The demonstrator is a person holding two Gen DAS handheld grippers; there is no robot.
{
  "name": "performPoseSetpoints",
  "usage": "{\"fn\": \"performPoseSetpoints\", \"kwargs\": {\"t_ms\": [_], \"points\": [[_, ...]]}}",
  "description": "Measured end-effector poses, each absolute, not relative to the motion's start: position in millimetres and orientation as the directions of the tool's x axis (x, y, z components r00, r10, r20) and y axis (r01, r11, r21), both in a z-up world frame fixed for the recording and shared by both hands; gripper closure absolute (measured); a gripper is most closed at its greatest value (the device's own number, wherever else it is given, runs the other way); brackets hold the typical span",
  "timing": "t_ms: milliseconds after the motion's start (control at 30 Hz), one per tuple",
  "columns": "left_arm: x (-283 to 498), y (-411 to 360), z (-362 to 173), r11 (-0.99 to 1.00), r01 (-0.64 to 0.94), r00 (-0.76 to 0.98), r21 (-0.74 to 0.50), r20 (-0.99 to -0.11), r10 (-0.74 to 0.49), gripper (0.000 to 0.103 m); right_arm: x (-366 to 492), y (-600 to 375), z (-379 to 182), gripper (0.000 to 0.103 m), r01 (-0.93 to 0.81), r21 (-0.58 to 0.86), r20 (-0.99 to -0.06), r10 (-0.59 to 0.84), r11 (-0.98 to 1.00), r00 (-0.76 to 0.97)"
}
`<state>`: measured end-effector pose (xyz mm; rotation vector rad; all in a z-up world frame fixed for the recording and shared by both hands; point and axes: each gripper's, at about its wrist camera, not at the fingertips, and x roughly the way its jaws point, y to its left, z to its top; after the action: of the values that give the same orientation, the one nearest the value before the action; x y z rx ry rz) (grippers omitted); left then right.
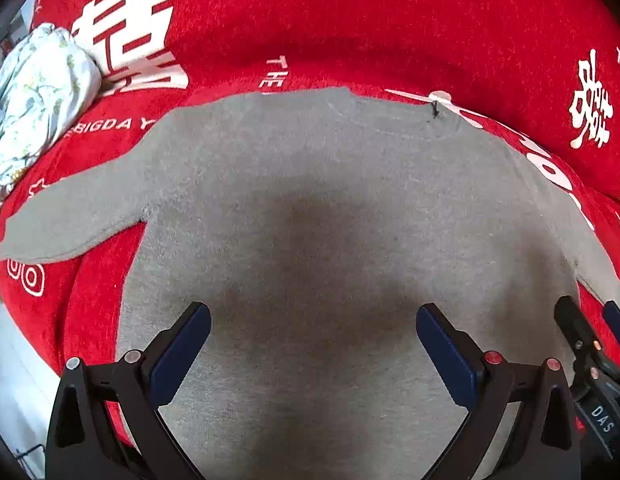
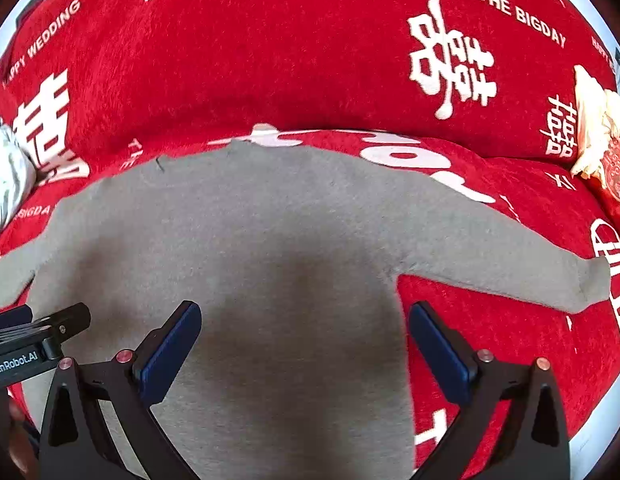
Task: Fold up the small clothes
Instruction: 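Move the right tool along the sweater sleeve toward its cuff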
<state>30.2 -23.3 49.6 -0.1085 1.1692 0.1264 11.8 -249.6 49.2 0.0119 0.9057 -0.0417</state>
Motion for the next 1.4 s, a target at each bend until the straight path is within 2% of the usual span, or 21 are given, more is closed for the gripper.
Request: {"fn": "performPoseSetpoints", "kwargs": {"t_ms": [533,1400], "points": [[35.2,-112.6,63.2,0.999,-0.027,0.414,0.022,-0.91,0.031,0.0,0.3,-348.8,64.5,0.0,0.193,0.025,-0.774,-0.103,0.981,0.625],[32.6,-220.2,75.4,0.99,0.129,0.47,0.065,-0.883,-0.004,0.0,-29.4,-459.0,70.6,0.0,0.352,-0.05,-0.764,-0.263,0.935,0.589]]}}
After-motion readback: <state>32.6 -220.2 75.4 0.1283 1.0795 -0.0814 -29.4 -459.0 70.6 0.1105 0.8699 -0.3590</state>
